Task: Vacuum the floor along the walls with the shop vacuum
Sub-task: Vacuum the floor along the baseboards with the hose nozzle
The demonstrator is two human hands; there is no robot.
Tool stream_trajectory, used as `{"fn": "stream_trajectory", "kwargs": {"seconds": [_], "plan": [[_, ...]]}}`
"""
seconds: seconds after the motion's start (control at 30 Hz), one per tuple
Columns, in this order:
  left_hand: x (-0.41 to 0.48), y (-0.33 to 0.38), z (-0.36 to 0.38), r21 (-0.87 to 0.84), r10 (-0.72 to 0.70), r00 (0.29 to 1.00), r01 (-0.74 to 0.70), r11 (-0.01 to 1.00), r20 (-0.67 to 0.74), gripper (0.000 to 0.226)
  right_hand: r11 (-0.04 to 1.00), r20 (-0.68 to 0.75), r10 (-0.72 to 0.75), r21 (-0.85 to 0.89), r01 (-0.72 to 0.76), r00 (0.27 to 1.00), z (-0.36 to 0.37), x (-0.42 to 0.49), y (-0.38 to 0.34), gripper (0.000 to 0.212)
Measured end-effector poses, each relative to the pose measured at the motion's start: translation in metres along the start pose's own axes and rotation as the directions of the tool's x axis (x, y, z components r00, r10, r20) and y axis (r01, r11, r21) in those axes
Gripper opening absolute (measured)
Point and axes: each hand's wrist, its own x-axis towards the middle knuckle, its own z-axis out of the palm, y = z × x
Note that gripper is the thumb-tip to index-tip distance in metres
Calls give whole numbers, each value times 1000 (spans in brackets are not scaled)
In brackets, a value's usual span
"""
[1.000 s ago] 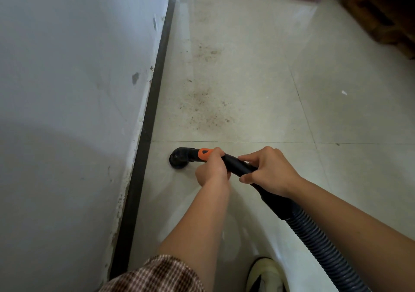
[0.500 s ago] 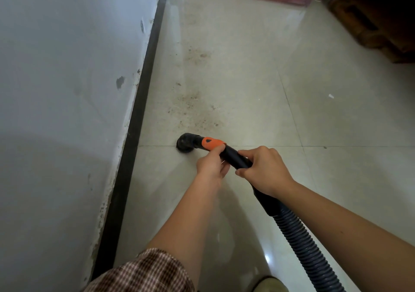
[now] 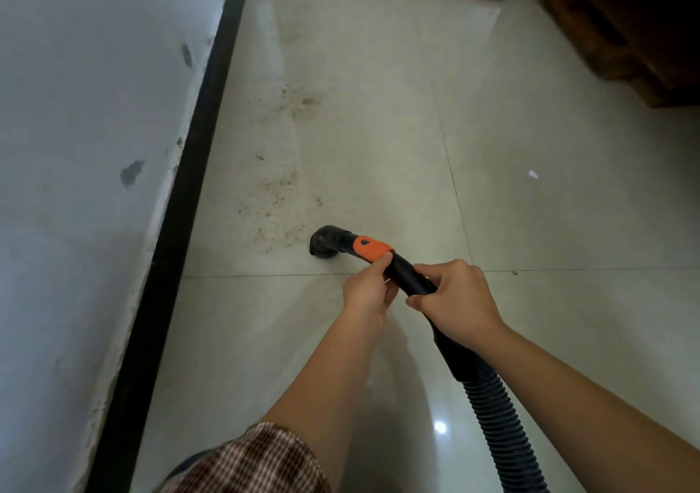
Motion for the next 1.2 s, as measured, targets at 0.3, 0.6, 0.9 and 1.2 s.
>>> {"fn": "stream_trajectory", "kwargs": {"seconds": [0.3,0.6,0.9,1.2], "plan": [[-5,6,46,17,-15,1000,16,1000,-9,12,999,20,32,38,-33,999,-33,23,18,32],[18,24,41,-34,8,1000,-7,999,21,9,999,29,-4,32,3,1000,-29,51,10,17],[27,25,37,-63,11,999,-8,998,39,9,1000,56,-6,-2,6,998,-34,60,10,39],[12,-19,55,-133,-17,1000,19,991,13,6,989,113,104,-112,-92,988,-57,41,32,60]]}}
